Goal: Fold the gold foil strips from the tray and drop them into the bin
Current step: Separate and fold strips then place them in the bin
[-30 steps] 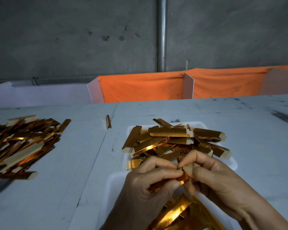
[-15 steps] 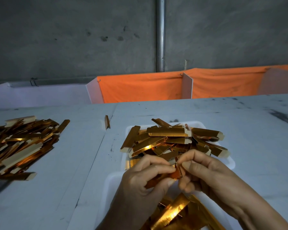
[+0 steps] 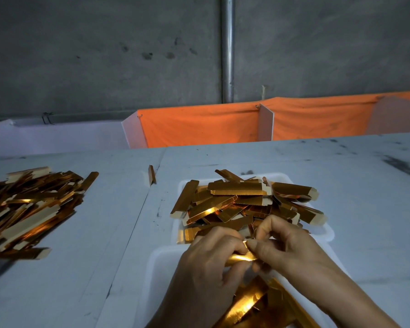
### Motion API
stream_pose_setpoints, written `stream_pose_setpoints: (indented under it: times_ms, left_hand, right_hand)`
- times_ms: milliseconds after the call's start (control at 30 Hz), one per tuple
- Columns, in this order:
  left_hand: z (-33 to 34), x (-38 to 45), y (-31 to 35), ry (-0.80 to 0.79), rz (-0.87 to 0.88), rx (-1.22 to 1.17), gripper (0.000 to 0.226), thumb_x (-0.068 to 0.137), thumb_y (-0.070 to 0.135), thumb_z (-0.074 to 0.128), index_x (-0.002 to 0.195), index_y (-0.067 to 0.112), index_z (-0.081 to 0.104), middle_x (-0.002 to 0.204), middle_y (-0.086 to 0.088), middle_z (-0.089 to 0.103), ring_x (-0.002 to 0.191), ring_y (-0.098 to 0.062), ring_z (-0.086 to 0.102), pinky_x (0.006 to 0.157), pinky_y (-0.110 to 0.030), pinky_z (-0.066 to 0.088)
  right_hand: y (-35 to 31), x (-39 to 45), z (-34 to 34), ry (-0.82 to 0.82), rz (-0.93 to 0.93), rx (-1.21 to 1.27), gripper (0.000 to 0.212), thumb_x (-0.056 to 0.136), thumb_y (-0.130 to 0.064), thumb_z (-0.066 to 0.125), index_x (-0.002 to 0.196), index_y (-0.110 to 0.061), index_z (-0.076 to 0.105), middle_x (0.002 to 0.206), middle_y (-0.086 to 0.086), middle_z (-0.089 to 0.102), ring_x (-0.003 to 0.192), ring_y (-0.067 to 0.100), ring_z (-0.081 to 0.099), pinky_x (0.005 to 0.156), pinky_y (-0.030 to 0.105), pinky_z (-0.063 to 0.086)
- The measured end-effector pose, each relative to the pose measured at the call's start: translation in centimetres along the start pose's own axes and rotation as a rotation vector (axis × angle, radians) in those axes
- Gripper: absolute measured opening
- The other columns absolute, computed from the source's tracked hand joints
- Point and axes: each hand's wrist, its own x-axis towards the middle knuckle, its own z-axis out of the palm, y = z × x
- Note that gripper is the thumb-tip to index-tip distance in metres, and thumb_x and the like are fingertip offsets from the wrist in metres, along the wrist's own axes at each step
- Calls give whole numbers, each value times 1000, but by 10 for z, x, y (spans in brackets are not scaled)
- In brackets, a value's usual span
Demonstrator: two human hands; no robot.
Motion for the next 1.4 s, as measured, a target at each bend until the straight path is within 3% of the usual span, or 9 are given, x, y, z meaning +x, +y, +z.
stream_pose_setpoints:
  times_ms: [233,367,467,633,800,933,1067,1200,1400]
  left_hand:
    - [3,1,5,-54,12,38,10,78,26,69,84,19,69,94,8,67,81,-5,61,61,-22,55]
    - [2,-1,4,-87,-106,-29,21,79,34,64,95,21,67,99,10,66,86,-10,63,66,-26,57]
    - [2,-3,4,-81,-176,-114,20,80,41,61,99,34,59,103,19,62,96,-2,58,77,-15,52]
    - [1,-4,1,-152,-341,-207,26,83,40,67,98,47,46,95,35,53,106,14,46,77,1,42]
    - [3,-5,0,-244,-383,-114,36,85,52,57,114,52,33,102,42,36,101,17,41,75,6,35]
    - [4,-7,-2,-175,-287,-12,32,95,46,42,126,43,35,115,34,37,98,17,39,79,7,29]
    - [7,-8,-2,-141,-206,38,33,98,39,40,131,36,42,129,23,48,105,11,38,86,3,28]
    - [6,-4,-1,-137,-160,97,23,79,22,60,101,20,68,93,9,71,77,-1,60,65,-6,43]
    - [6,-2,-3,-58,-105,133,15,71,12,67,85,18,70,73,10,68,63,-3,63,54,-9,42]
  right_hand:
    - [3,1,2,44,-78,-188,12,91,-20,61,80,-18,57,66,-1,69,62,10,66,59,21,52]
    - [5,3,-3,-53,35,-47,11,89,-24,62,85,-15,57,70,7,71,62,14,68,62,27,55]
    - [5,4,-9,-54,145,101,36,84,-44,57,88,-9,56,72,16,71,62,22,68,65,36,57]
    - [11,9,-12,313,131,66,54,75,-58,46,86,-7,58,63,3,68,58,16,68,58,28,54]
    - [22,17,-18,610,63,105,23,93,-39,52,86,-19,60,70,1,69,72,18,69,76,39,56]
    - [30,21,-24,738,49,-108,10,95,-25,54,87,-25,59,87,-3,66,84,19,60,69,31,45]
    - [36,26,-16,654,46,-423,22,96,-17,52,117,-17,62,111,5,63,90,14,50,79,24,39]
    - [31,31,-7,539,-45,-513,33,95,-18,56,127,-22,58,126,0,59,114,16,53,87,20,35]
    - [32,43,14,180,-198,-654,41,100,-27,44,140,-37,42,140,-10,45,128,10,40,106,24,35]
